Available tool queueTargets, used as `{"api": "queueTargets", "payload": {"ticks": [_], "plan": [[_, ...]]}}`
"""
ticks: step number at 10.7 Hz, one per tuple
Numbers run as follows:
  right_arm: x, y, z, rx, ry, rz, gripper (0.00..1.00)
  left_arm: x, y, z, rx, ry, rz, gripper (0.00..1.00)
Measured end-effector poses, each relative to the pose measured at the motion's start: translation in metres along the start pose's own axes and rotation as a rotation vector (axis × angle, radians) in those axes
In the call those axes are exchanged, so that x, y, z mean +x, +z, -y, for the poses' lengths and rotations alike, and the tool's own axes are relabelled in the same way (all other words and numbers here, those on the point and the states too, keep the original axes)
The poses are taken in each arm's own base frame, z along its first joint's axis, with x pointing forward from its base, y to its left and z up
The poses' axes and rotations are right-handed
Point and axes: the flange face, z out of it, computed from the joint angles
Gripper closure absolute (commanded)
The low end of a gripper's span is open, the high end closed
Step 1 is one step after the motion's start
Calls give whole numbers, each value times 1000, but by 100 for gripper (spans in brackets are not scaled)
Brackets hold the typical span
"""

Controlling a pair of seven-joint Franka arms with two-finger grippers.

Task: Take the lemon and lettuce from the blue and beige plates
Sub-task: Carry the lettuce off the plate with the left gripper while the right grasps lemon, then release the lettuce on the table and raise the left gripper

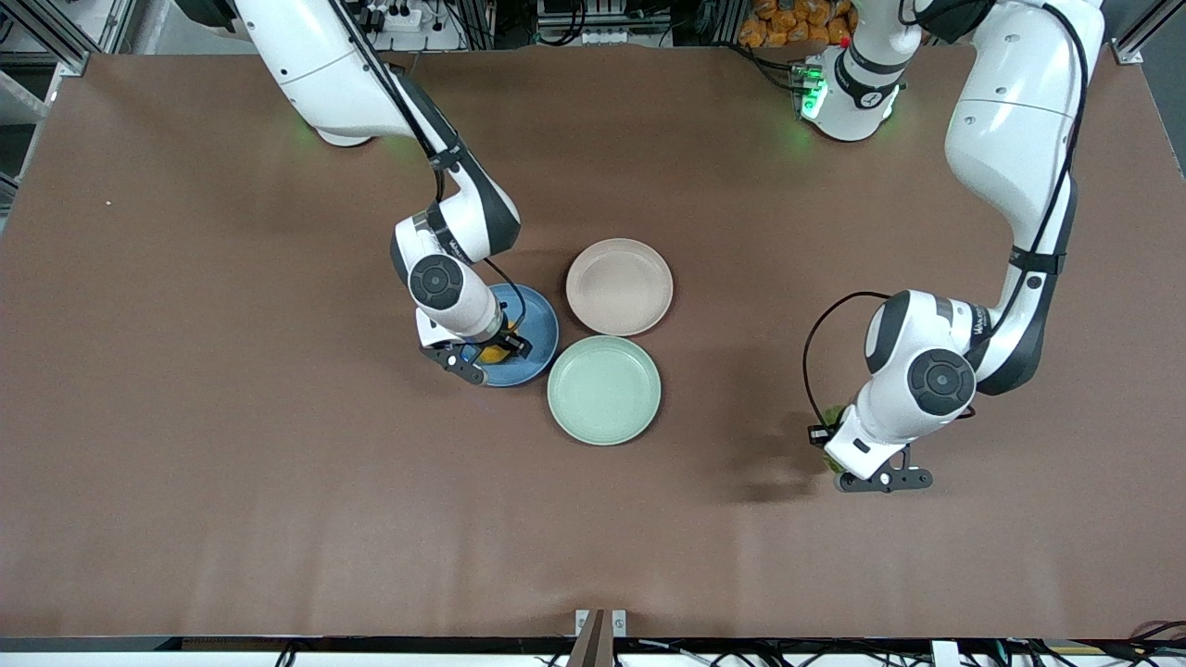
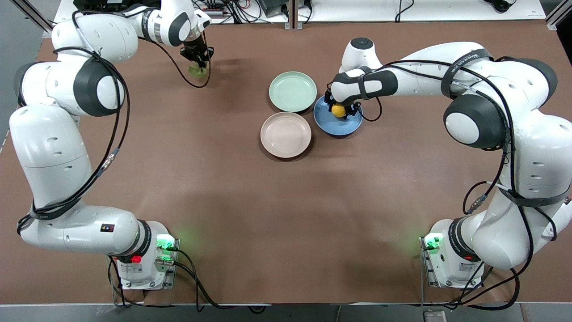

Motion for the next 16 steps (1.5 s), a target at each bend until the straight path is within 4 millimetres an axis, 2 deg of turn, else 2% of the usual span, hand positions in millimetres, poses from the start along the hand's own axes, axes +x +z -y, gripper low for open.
{"api": "queueTargets", "payload": {"ticks": [3, 5, 7, 9, 11, 13, 16], "plan": [[4, -4, -3, -42, -25, 23, 72, 2, -3, 2, 18, 14, -12, 0], [15, -26, -4, -72, -60, 50, 72, -3, -1, 8, 22, 8, 1, 0], [32, -56, -15, -83, -117, 76, 72, -19, -10, 13, 25, -5, 14, 0], [56, -92, -38, -89, -179, 113, 71, -48, -25, 9, -1, -29, -16, 0], [86, -121, -67, -88, -250, 131, 71, -84, -23, 10, -17, -45, -37, 0], [125, -128, -104, -97, -303, 128, 71, -121, -20, 17, -8, -46, -23, 0], [159, -150, -143, -100, -355, 176, 70, -169, -33, 41, 22, -57, -1, 0]]}}
